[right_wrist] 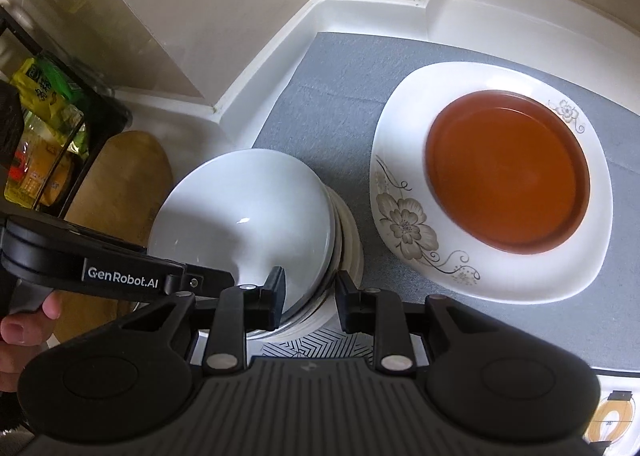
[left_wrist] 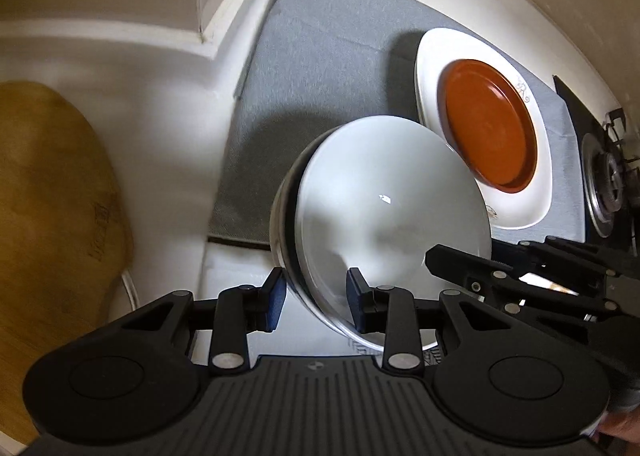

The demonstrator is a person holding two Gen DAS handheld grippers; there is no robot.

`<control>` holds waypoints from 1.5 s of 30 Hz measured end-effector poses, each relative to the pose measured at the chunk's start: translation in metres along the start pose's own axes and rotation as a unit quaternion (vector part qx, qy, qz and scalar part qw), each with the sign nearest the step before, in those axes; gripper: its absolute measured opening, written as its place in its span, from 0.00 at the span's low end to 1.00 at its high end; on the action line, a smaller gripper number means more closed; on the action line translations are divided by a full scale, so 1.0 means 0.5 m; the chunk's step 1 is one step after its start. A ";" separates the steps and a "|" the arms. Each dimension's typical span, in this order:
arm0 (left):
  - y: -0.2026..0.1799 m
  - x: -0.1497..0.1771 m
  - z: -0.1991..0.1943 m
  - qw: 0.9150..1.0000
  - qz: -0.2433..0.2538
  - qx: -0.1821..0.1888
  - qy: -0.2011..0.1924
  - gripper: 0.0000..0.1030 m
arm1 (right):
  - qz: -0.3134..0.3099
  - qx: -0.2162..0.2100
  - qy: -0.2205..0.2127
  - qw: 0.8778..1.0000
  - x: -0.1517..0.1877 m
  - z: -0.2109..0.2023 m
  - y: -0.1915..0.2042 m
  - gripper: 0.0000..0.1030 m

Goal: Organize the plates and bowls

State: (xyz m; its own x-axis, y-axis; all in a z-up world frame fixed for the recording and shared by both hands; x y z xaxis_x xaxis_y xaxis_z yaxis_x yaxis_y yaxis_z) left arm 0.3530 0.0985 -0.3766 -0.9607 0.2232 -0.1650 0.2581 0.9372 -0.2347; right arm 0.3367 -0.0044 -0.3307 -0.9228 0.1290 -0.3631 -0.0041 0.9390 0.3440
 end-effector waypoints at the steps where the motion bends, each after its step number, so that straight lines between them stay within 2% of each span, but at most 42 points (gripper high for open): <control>1: -0.001 -0.001 -0.002 1.000 0.002 -0.001 -0.003 0.33 | -0.003 0.003 -0.001 1.000 -0.002 0.000 0.000 0.29; 3: -0.003 -0.002 -0.005 1.000 0.001 0.008 -0.003 0.32 | -0.005 0.010 -0.003 1.000 -0.005 -0.001 -0.006 0.29; 13: 0.005 -0.017 -0.016 1.000 -0.001 0.022 -0.013 0.32 | 0.047 -0.046 -0.041 0.997 -0.036 -0.048 -0.028 0.30; 16: 0.005 -0.012 -0.016 1.000 0.010 0.015 -0.017 0.28 | 0.029 -0.031 -0.037 0.998 -0.035 -0.044 -0.024 0.22; 21: 0.004 0.000 -0.019 0.999 0.012 0.023 -0.021 0.27 | 0.003 -0.020 -0.034 0.999 -0.012 -0.043 -0.014 0.11; 29: 0.001 -0.001 -0.007 0.999 0.019 0.021 -0.023 0.32 | 0.006 -0.028 -0.049 0.998 -0.013 -0.038 -0.028 0.11; 33: 0.008 -0.003 0.009 0.999 0.009 0.030 -0.016 0.41 | 0.069 -0.051 -0.048 0.995 -0.011 -0.026 -0.054 0.20; 35: 0.018 -0.006 0.026 0.999 -0.005 0.033 -0.009 0.45 | 0.106 -0.066 -0.050 0.991 -0.006 -0.014 -0.071 0.30; 37: 0.022 -0.010 0.041 0.998 -0.026 0.059 -0.002 0.46 | 0.142 -0.082 -0.048 0.985 0.000 0.001 -0.085 0.36; 40: 0.028 -0.018 0.059 0.995 -0.048 0.084 0.008 0.54 | 0.179 -0.112 -0.032 0.977 0.014 0.027 -0.089 0.42; 41: 0.028 -0.021 0.065 0.994 -0.052 0.091 0.012 0.59 | 0.185 -0.116 -0.027 0.975 0.018 0.037 -0.090 0.49; 43: 0.028 -0.028 0.077 0.993 -0.056 0.101 0.015 0.66 | 0.205 -0.135 -0.016 0.969 0.028 0.057 -0.090 0.52; 44: 0.027 -0.032 0.085 0.993 -0.054 0.107 0.016 0.72 | 0.217 -0.145 -0.011 0.965 0.033 0.068 -0.088 0.60; 45: 0.026 -0.034 0.093 0.992 -0.056 0.114 0.019 0.76 | 0.230 -0.152 -0.005 0.961 0.038 0.080 -0.090 0.60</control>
State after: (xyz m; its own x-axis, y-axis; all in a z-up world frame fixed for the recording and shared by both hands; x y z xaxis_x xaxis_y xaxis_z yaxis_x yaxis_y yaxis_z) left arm 0.3774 0.0948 -0.4213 -0.9868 0.1344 -0.0901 0.1610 0.8727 -0.4609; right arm 0.3345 -0.0317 -0.3877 -0.8500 0.5130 -0.1197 0.2901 0.6455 0.7065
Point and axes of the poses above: each gripper's, at about its wrist camera, not at the fingertips, and z roughly the way its jaws point, y to its left, x to its underside, the point moved 10 cm from there along z, roughly the way its jaws point
